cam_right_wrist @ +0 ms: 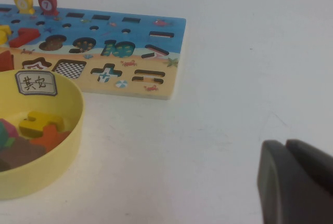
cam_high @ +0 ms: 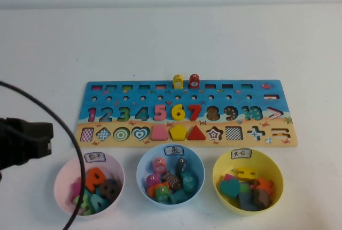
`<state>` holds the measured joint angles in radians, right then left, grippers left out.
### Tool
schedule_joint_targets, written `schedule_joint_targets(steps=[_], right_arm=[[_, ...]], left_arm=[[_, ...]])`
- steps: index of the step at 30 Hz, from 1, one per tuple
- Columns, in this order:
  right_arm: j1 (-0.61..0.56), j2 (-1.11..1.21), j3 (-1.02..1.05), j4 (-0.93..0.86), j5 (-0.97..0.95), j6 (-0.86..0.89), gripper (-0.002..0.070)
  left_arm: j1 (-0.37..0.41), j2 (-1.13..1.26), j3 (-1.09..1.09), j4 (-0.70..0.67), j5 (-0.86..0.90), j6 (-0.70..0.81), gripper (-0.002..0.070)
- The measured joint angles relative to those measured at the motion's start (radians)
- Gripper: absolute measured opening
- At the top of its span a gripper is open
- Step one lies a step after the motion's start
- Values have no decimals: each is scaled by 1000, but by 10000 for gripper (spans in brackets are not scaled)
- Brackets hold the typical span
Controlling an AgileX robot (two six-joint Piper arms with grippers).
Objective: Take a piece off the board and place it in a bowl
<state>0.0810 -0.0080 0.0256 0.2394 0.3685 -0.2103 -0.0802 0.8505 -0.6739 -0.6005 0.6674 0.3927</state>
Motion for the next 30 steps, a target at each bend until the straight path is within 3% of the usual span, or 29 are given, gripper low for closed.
schedule_joint_targets(steps=[15, 30], right_arm=[[0, 0, 0, 0, 0, 0, -17], [0, 0, 0, 0, 0, 0, -17]], left_arm=[[-14, 424, -243, 21, 93, 64, -2], [-285, 690, -635, 237, 280, -130, -2]])
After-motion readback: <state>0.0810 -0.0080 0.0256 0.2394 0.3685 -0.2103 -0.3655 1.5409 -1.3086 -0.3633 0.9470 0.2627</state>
